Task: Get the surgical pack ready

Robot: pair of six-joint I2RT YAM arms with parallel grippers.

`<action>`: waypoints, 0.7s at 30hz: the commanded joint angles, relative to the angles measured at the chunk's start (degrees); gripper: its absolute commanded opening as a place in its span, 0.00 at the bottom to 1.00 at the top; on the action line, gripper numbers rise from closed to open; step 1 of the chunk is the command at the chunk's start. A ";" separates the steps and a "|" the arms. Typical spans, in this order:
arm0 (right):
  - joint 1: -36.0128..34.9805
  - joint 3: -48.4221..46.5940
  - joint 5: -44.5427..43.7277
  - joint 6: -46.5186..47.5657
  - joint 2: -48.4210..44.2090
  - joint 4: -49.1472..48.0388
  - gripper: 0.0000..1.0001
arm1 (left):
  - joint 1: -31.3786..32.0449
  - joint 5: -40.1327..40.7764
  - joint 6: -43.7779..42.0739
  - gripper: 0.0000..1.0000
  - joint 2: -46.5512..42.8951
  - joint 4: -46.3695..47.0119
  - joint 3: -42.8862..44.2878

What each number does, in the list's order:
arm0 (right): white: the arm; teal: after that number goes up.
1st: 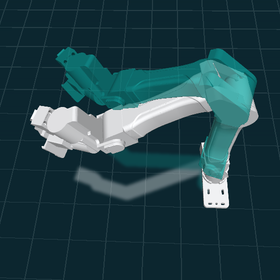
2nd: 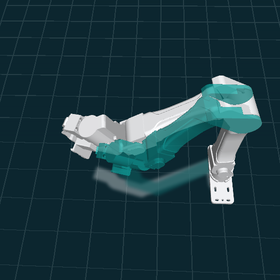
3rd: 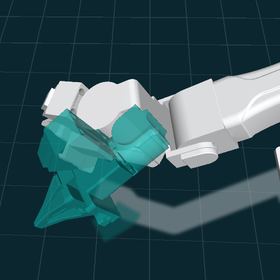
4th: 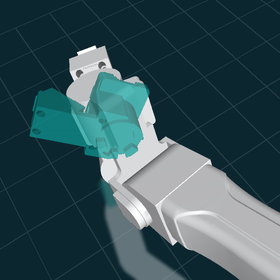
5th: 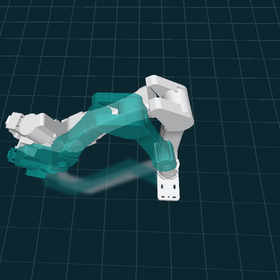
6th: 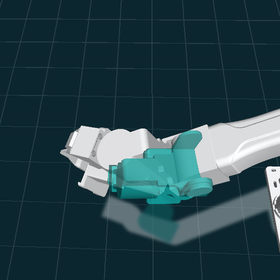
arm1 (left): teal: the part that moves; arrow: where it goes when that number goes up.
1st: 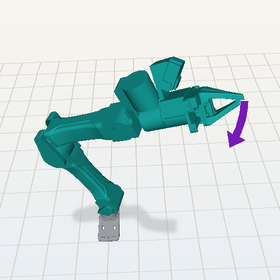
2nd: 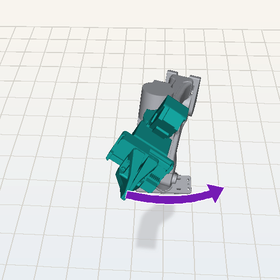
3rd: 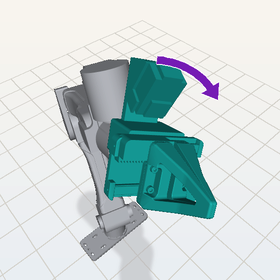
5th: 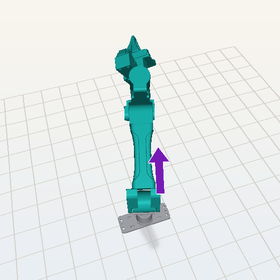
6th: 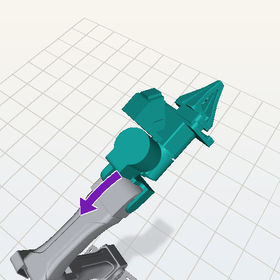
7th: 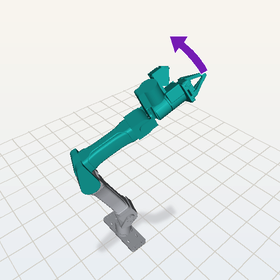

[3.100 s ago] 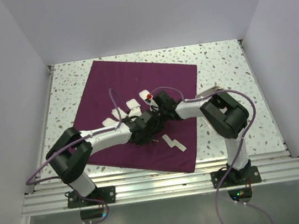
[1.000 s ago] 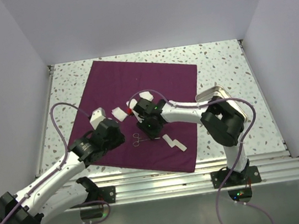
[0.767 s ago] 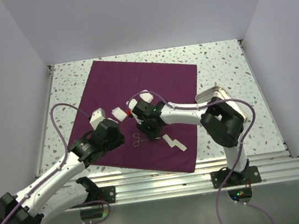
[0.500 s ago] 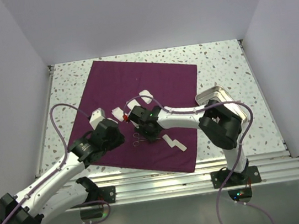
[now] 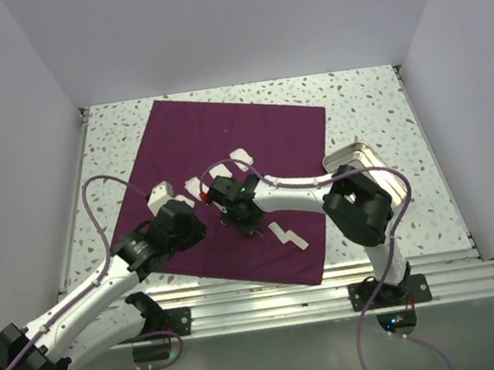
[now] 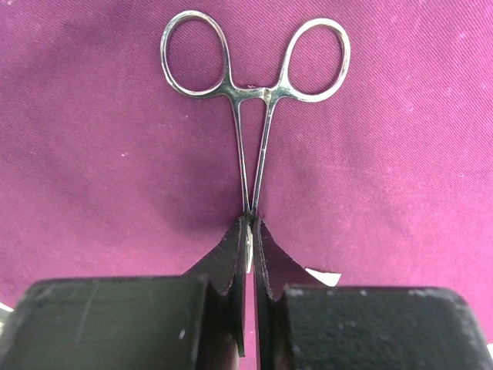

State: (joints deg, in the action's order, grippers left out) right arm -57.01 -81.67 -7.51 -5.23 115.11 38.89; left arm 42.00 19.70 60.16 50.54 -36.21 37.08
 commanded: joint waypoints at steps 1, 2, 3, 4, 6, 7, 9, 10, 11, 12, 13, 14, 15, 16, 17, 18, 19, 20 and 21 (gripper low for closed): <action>0.15 -0.24 -1.29 -1.44 -2.07 4.52 0.00 | -0.43 -0.10 -1.28 0.45 -0.18 2.81 -1.22; 0.32 -0.16 -0.59 -1.88 -2.69 4.61 0.00 | -0.51 -0.19 -1.27 0.45 0.17 3.16 -1.48; 0.24 -0.42 0.64 -2.23 -3.13 4.87 0.00 | -0.60 -0.28 -1.10 0.45 0.52 3.25 -1.75; 0.24 -0.68 1.26 -3.19 -3.05 5.57 0.00 | -0.78 -0.28 -0.92 0.45 0.69 3.25 -1.84; 0.41 -1.12 2.23 -3.73 -2.61 6.10 0.00 | -0.95 -0.37 -0.66 0.45 1.84 3.25 -1.92; 0.41 -1.21 1.97 -4.69 -2.70 6.28 0.00 | -1.04 -0.54 -0.66 0.45 2.27 3.33 -1.75; 0.59 -0.60 2.06 -5.48 -3.92 5.67 0.00 | -1.22 -0.81 -0.75 0.45 3.24 3.33 -1.49; 0.68 -0.25 1.97 -5.75 -4.62 4.80 0.00 | -1.22 -0.89 -0.83 0.45 3.51 3.42 -1.48; 0.85 0.36 2.06 -5.84 -5.15 4.44 0.00 | -1.22 -0.90 -1.01 0.45 3.77 3.51 -1.48; 0.76 0.63 1.97 -6.01 -5.77 4.09 0.00 | -1.22 -0.90 -1.01 0.45 3.77 3.68 -1.40; 0.85 0.81 2.23 -6.71 -6.99 3.48 0.00 | -1.30 -0.98 -1.10 0.46 3.77 3.95 -1.48; 1.20 1.07 2.67 -6.81 -7.44 3.38 0.00 | -1.30 -1.07 -1.27 0.46 4.03 4.12 -1.48; 1.12 1.25 2.76 -7.24 -7.97 3.03 0.00 | -1.39 -1.16 -1.36 0.46 4.12 4.13 -1.22; 1.20 1.42 2.85 -7.33 -8.41 2.77 0.00 | -1.39 -1.25 -1.36 0.46 4.21 4.21 -1.22; 1.29 1.51 3.11 -7.51 -9.28 2.77 0.00 | -1.39 -1.25 -1.45 0.46 4.65 4.39 -1.13; 1.38 1.69 3.03 -7.68 -9.64 2.77 0.00 | -1.48 -1.33 -1.45 0.46 4.83 4.39 -1.05; 1.47 1.77 2.94 -7.86 -9.99 2.77 0.00 | -1.48 -1.68 -1.36 0.46 5.09 4.48 -1.13; 1.90 2.04 3.46 -7.86 -10.60 2.68 0.00 | -1.48 -2.03 -1.36 0.46 5.61 4.83 -1.05; 2.08 2.30 3.64 -8.21 -10.78 2.59 0.00 | -1.48 -2.30 -1.36 0.46 5.97 5.09 -1.22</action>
State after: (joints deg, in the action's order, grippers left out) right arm -55.64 -80.12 -4.93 -11.73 107.83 41.93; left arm 40.88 18.17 60.18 55.68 -33.65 35.68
